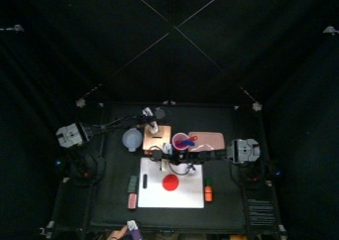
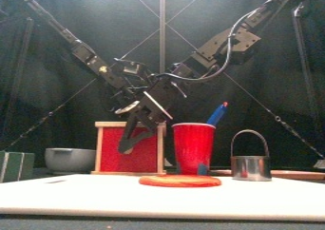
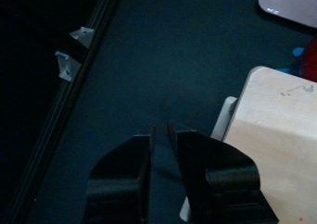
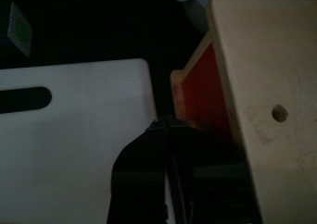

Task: Get the cutter from the drawer then cut the dough then place the extra dough in the bowl
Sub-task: Cut the dough

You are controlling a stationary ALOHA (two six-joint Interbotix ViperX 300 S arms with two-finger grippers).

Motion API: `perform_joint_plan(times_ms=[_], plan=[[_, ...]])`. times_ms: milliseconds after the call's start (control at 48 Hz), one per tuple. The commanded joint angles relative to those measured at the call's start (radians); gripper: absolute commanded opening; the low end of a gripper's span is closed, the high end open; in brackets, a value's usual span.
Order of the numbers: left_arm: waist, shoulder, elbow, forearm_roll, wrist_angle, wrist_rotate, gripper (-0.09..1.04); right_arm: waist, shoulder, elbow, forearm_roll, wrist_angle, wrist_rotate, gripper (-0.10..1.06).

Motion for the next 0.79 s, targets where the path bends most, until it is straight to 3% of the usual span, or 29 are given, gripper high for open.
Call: perform_joint_plan(times_ms=[21, 271, 562, 792], plan=[[-0.006, -0.003, -0.015, 0.0, -0.002, -0.002, 0.65, -0.049, -0.025, -0.012, -0.003, 0.017, 0.002, 0.33], [0.003, -0.017, -0.009, 0.0, -0.002, -0.009, 0.65, -0.032, -0.051, -0.003, 0.005, 0.017, 0.005, 0.33], [0.051, -0.069, 0.009, -0.031, -0.097, -0.014, 0.65, 0.091, -0.19, 0.054, 0.057, 0.012, 0.006, 0.33], [0.066, -0.123, 0.061, -0.075, -0.212, -0.011, 0.65, 0.167, -0.333, 0.156, 0.144, 0.025, 0.006, 0.33]])
